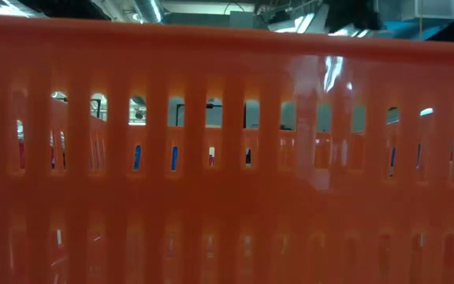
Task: Stack baskets on shelf by color
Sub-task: Stack the right blue basket on top of the blue basket on the shelf
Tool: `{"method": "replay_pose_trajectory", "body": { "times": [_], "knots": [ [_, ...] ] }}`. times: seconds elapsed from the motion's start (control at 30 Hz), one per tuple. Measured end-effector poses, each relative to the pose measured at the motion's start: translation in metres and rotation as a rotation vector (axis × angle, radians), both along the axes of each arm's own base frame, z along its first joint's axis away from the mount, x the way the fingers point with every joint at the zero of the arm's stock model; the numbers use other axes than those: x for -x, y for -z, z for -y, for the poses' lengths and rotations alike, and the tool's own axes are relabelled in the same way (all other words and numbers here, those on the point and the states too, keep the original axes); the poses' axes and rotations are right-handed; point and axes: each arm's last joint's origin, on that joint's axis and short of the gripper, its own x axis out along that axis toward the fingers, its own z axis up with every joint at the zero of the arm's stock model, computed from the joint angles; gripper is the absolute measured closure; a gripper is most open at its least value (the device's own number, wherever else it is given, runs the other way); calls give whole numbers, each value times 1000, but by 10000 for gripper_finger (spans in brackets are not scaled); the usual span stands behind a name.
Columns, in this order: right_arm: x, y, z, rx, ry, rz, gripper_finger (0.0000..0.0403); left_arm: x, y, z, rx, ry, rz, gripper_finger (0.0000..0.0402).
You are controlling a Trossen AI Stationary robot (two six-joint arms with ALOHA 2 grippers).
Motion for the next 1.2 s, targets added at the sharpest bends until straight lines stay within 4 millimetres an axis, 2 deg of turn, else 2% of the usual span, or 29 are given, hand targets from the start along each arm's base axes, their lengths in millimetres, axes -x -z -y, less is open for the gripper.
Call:
{"method": "replay_pose_trajectory", "body": {
  "times": [0.1,0.27,0.4,0.5,0.77,0.87,1.03,1.13,1.2],
  "knots": [
    [3,-4,-41,-11,-248,24,328,0,0,0,0,0,0,401],
    [4,0,-102,-82,-582,-3,328,0,0,0,-2,5,0,401],
    [-1,10,-141,-107,-716,-66,328,0,0,1,-53,51,-6,401],
    [-7,21,-163,-146,-724,-137,328,0,-1,0,-65,41,-2,401],
    [-31,59,-194,-165,-615,-364,328,0,-1,0,-63,35,0,401],
    [-44,77,-201,-168,-540,-444,328,0,-1,0,-64,35,0,401],
    [-63,107,-211,-141,-524,-555,328,0,-1,0,-65,36,0,401],
    [-66,118,-213,-126,-533,-620,328,0,-1,0,-68,37,-1,401],
    [-61,123,-211,-117,-528,-663,328,0,-1,0,-68,37,-1,401]
  ]
}}
